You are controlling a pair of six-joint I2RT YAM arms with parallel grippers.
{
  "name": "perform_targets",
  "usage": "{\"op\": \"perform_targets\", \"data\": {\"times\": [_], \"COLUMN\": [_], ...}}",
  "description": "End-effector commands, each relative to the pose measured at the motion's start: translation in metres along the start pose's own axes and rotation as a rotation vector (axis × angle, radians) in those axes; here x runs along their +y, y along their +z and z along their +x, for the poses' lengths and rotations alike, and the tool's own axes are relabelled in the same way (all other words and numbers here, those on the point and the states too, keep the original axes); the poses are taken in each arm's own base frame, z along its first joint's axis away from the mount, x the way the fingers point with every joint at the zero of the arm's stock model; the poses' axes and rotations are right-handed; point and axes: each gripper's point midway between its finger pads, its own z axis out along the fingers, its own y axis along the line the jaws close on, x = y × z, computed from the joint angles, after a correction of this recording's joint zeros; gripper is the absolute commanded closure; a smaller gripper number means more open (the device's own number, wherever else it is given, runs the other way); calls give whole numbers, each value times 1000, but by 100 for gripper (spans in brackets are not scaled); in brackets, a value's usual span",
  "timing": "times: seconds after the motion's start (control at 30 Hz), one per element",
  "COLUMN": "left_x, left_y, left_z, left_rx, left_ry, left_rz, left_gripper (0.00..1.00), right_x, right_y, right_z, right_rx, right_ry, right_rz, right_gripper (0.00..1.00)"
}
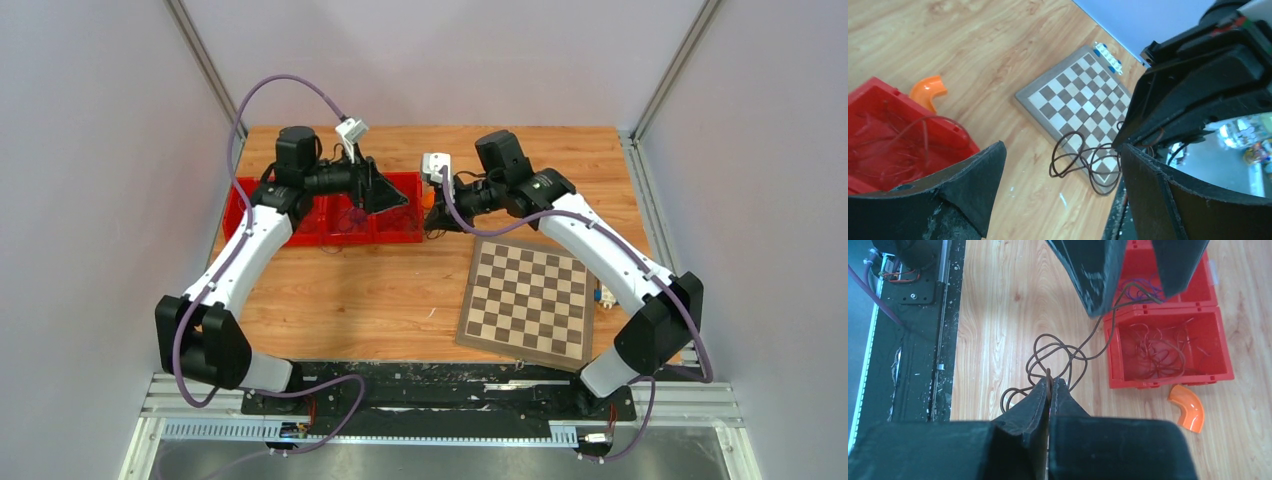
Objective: Untangle the cables
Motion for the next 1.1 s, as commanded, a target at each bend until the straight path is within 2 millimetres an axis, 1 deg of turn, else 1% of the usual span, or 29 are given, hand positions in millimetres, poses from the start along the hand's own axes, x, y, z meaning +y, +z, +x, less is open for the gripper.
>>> {"op": "perform_targets", "data": {"times": [0.0, 0.07, 0.1, 0.13, 0.17, 0.2, 0.23, 0.3, 0.33, 0.37, 0.4, 0.43, 0.47, 0.6, 0.67, 0.73, 0.77, 0.8, 0.83, 0.87, 0.9, 0.93, 0.97, 1.0, 1.03, 1.07], "left_x": [-5, 2, 5, 4, 5, 6, 6, 13, 26, 31, 46, 54, 69, 105, 117, 123, 119, 118, 111, 107, 96, 91, 78, 72, 56, 50], "left_y": [12, 15, 17, 17, 19, 17, 16, 8, -1, -7, -19, -26, -39, -69, -78, -83, -84, -83, -80, -78, -72, -69, -60, -57, -43, -37], "left_z": [-17, -14, -12, -12, -11, -12, -12, -13, -13, -13, -15, -16, -16, -16, -21, -30, -38, -41, -49, -53, -60, -63, -68, -71, -71, -72], "left_rx": [-56, -50, -45, -43, -37, -34, -33, -40, -53, -63, -83, -93, -103, -113, -119, -131, -139, -143, -162, -172, -188, -192, -192, -192, -175, -171], "left_ry": [-90, -128, -143, -156, -164, -168, -168, -168, -178, -179, -187, -190, -193, -168, -147, -133, -114, -108, -101, -99, -98, -95, -82, -75, -62, -52], "left_rz": [-14, -36, -40, -39, -38, -40, -43, -77, -118, -140, -187, -213, -262, -396, -447, -460, -446, -432, -394, -372, -319, -290, -233, -210, -151, -129], "left_gripper": [9, 14, 25, 33, 55, 67, 91, 100, 100, 100, 100, 100, 100, 100, 100, 100, 100, 100, 100, 100, 100, 100, 100, 100, 100, 100], "right_x": [-1, 0, 0, 0, -1, -2, -3, -5, -5, -5, -3, -1, 2, 14, 17, 16, 15, 14, 12, 8, 5, 1, -4, -9, -14, -20], "right_y": [-13, -13, -14, -15, -17, -19, -21, -30, -35, -42, -47, -52, -56, -66, -70, -73, -73, -73, -72, -71, -68, -65, -61, -57, -53, -49], "right_z": [-33, -37, -38, -38, -37, -35, -33, -28, -26, -24, -23, -21, -21, -20, -17, -15, -14, -12, -12, -11, -11, -13, -14, -16, -19, -21], "right_rx": [-69, -72, -72, -71, -66, -59, -50, -39, -40, -42, -44, -43, -46, -54, -50, -46, -45, -42, -40, -38, -39, -46, -53, -63, -75, -82], "right_ry": [-135, -145, -148, -148, -148, -149, -150, -132, -117, -109, -108, -112, -122, -132, -129, -121, -114, -101, -92, -80, -67, -55, -40, -25, -16, -6], "right_rz": [55, 61, 65, 72, 83, 97, 115, 147, 158, 169, 181, 189, 199, 213, 224, 238, 243, 246, 250, 255, 256, 257, 260, 260, 260, 262], "right_gripper": [100, 100, 100, 100, 100, 100, 100, 100, 100, 100, 100, 100, 100, 100, 100, 100, 100, 100, 100, 100, 100, 100, 100, 100, 100, 100]}}
